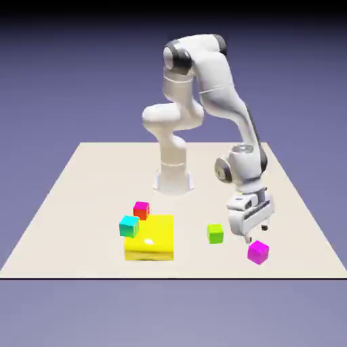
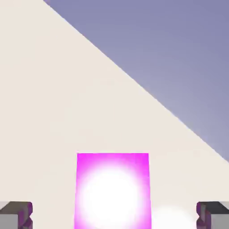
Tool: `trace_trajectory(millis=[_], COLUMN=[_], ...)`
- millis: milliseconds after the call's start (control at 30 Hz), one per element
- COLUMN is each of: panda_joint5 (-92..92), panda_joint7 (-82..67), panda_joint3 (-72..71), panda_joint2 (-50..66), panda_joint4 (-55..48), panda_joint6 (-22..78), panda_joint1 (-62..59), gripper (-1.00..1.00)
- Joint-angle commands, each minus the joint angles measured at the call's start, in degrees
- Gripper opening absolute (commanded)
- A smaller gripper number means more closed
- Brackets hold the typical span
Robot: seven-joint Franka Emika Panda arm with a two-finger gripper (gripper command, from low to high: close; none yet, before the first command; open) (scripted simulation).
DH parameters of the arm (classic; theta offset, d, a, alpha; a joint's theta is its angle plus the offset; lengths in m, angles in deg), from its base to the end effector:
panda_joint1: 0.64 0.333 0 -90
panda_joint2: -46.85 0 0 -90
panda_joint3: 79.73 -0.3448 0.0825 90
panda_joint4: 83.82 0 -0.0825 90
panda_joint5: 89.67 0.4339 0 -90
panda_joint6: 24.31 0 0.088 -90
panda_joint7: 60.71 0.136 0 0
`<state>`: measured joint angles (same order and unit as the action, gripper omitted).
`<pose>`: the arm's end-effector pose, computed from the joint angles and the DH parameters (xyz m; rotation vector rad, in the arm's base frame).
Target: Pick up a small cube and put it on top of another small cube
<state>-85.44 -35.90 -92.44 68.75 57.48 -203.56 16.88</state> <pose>0.4597 0.2704 0.1289 -2.9127 0.0096 -0.3105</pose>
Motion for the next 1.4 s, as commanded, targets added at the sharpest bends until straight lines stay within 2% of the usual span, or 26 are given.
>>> trace_trajectory(millis=[0, 167, 200, 433, 1367], panda_joint5=[-0.1, -0.6, -0.6, 0.1, -36.2], panda_joint7=[0.0, 0.1, 0.1, 0.0, 69.5], panda_joint3=[0.6, 3.2, 3.2, -0.6, 38.6], panda_joint2=[2.1, 10.6, 10.6, -1.9, -32.5], panda_joint4=[-1.0, -5.0, -5.0, 0.9, 12.4], panda_joint6=[-1.1, -5.6, -5.6, 1.0, 23.1], panda_joint1=[0.7, 3.4, 3.4, -0.6, -3.9], gripper=[0.00, 0.00, -1.00, -1.00, -1.00])
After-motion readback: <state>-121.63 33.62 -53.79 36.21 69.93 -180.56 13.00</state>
